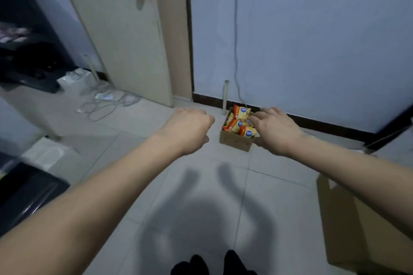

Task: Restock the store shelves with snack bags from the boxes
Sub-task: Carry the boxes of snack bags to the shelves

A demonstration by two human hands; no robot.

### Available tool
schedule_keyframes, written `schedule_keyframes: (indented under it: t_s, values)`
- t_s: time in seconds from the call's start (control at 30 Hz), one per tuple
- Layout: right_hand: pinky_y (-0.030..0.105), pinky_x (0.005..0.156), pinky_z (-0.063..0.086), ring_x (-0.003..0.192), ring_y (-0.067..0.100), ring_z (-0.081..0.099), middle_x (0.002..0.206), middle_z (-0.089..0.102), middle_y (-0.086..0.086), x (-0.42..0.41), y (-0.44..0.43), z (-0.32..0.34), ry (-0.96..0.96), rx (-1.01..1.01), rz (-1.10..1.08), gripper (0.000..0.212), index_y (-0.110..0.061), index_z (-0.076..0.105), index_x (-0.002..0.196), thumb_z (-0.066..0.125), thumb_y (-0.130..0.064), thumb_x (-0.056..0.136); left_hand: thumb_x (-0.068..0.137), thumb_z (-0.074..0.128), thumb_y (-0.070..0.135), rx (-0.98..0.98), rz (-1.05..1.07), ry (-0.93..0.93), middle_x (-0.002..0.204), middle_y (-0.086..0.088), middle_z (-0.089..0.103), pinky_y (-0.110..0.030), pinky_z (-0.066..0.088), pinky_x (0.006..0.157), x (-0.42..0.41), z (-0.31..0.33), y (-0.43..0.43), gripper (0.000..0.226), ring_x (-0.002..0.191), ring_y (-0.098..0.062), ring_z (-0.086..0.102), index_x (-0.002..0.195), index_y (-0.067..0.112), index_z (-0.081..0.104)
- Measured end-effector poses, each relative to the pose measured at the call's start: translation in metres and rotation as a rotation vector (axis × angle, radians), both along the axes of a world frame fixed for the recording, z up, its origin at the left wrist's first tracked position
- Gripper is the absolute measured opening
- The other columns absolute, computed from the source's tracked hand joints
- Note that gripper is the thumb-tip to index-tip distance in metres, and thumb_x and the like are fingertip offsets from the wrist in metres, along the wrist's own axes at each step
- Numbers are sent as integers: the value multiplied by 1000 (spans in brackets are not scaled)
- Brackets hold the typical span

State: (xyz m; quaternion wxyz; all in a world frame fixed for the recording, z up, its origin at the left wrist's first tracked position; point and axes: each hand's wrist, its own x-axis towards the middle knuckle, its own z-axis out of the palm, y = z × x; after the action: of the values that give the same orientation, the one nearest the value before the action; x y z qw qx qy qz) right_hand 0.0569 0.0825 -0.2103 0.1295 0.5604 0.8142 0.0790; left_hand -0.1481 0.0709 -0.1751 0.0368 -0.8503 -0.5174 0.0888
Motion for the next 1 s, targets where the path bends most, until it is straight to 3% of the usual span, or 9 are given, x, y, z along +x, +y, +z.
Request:
schedule_keyframes:
  t_s: [0.3, 0.53, 0.67, 0.8, 1.0]
  values:
    - [37, 109, 30, 129, 27, 42, 133, 54, 8, 61, 69, -4, 92, 4, -314, 46, -12, 48, 127, 50, -41, 93, 93, 53, 28, -56, -150, -28, 123, -6, 57, -38, 42, 89, 58, -10, 121, 35, 112, -26, 55, 125, 16, 53]
    - [39, 111, 28, 130, 27, 43, 132, 55, 9, 123, 153, -43, 123, -74, -379, 44, -11, 50, 124, 47, -43, 94, 94, 52, 28, -153, -167, -13, 126, -6, 57, -32, 48, 87, 129, -52, 218, 38, 111, -22, 56, 129, 15, 51]
    - [39, 110, 29, 127, 27, 45, 130, 57, 8, 166, 232, -73, 163, -134, -347, 40, -12, 52, 124, 47, -39, 94, 92, 53, 29, -205, -103, -54, 121, -7, 60, -34, 47, 89, 182, -86, 289, 35, 110, -24, 58, 124, 13, 55]
    - [38, 98, 39, 117, 29, 52, 122, 61, 11, 213, 310, -102, 140, -180, -307, 39, -9, 54, 118, 44, -39, 95, 92, 53, 29, -295, -18, -106, 120, -7, 59, -37, 47, 90, 237, -122, 368, 33, 109, -26, 57, 121, 13, 56]
    - [37, 87, 42, 113, 31, 53, 120, 59, 14, 257, 409, -148, 216, -290, -353, 41, -5, 53, 115, 44, -40, 96, 91, 55, 29, -412, 125, -206, 123, -8, 58, -38, 44, 92, 275, -185, 462, 35, 115, -28, 54, 122, 12, 55]
